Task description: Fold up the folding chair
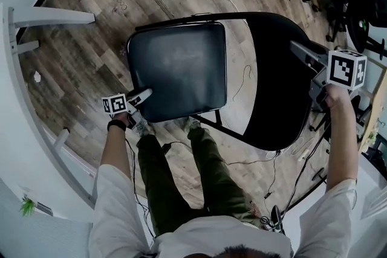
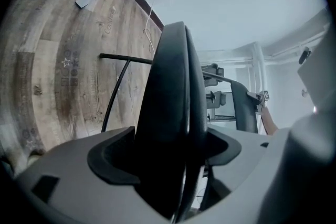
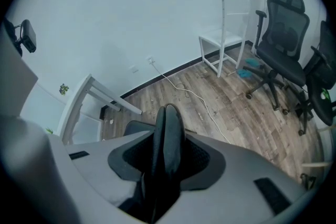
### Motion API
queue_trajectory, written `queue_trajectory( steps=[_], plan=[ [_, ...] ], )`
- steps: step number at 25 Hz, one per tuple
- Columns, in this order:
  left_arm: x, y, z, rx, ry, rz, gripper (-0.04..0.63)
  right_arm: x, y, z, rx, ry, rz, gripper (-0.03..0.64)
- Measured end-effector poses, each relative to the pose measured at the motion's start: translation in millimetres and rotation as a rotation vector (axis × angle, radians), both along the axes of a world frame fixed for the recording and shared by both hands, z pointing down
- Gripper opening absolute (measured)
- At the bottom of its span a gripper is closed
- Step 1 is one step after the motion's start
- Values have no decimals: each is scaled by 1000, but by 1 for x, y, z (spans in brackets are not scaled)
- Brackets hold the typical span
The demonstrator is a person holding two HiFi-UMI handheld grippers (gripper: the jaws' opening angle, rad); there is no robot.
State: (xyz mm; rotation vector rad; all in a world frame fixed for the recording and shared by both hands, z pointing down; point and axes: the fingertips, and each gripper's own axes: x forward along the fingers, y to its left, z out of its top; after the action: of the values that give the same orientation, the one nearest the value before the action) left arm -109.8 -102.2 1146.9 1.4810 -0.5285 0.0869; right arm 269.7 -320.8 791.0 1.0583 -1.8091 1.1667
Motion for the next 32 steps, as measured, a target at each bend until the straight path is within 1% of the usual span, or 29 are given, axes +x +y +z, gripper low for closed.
queue_trajectory(
  steps=[8, 12, 18, 24, 32],
  plan=[
    [5, 4, -13, 1, -32, -4, 373, -5, -2, -9, -9, -20, -6, 149],
    [10, 6, -23, 2, -48, 12, 367, -15, 0, -17, -15, -62, -7, 144],
    [22, 6, -48, 8, -80, 51, 351, -17, 1, -36, -29, -38, 8, 135],
    [34, 6, -77, 8, -96, 92, 331, -28, 3, -57, -65, -87, 37, 118],
    [47, 8, -112, 14, -96, 106, 308, -50, 8, -81, -98, -126, 60, 104]
  ],
)
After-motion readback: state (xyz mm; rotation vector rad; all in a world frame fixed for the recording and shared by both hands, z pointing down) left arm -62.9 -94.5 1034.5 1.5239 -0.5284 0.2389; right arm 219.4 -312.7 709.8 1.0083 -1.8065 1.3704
